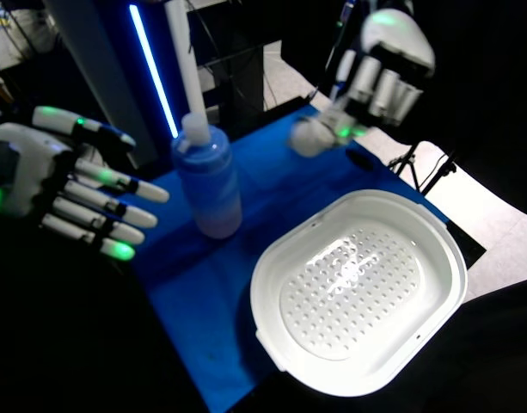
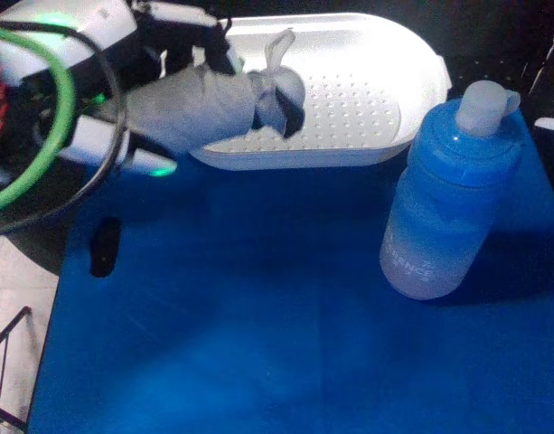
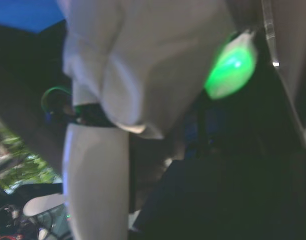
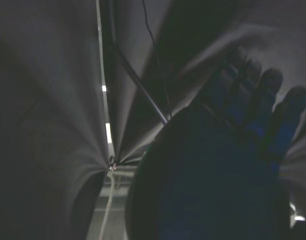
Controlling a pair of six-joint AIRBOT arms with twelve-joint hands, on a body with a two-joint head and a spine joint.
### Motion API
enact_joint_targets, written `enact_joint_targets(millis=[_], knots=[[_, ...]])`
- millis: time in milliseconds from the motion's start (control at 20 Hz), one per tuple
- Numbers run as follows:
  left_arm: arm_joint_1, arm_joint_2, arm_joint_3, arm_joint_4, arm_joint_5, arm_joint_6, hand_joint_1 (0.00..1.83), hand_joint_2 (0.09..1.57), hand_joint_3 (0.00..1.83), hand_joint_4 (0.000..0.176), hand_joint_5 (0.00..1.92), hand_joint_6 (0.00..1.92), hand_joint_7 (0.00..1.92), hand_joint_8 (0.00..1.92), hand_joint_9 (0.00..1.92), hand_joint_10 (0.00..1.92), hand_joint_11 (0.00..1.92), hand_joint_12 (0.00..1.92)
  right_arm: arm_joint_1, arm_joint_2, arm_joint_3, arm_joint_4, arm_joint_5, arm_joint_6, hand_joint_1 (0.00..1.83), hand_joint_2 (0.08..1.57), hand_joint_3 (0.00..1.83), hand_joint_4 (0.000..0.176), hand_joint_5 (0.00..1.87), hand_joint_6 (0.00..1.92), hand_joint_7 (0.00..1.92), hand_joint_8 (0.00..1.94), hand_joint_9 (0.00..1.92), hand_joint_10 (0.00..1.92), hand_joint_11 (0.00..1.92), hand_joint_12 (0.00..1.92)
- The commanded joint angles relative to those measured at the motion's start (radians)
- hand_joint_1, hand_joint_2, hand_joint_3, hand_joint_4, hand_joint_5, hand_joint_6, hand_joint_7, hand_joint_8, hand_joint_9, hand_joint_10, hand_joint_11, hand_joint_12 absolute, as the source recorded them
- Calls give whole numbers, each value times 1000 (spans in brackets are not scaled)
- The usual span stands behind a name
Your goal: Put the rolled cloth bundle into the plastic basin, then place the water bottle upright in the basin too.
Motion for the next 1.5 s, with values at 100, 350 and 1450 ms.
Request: enact_joint_targets(millis=[100, 350, 1450], knots=[[-74, -83, 100, -71, -39, 10, 1728, 1131, 0, 176, 663, 1921, 795, 1921, 1162, 1921, 1320, 1921, 7, -5, 10, 3, 120, 8, 56, 1395, 1, 90, 233, 0, 187, 0, 105, 0, 89, 3], [-121, -228, 268, -141, 74, 10, 1716, 1144, 7, 176, 842, 1921, 1060, 1921, 1296, 1921, 1441, 1921, 7, -10, 17, -7, 120, 10, 56, 1402, 4, 52, 239, 5, 188, 4, 110, 2, 93, 3], [-139, -407, 523, -299, 168, 10, 639, 1003, 0, 103, 657, 0, 719, 38, 636, 623, 507, 1389, 7, -57, 57, -25, 120, 57, 179, 1428, 4, 35, 236, 0, 184, 0, 120, 0, 109, 2]])
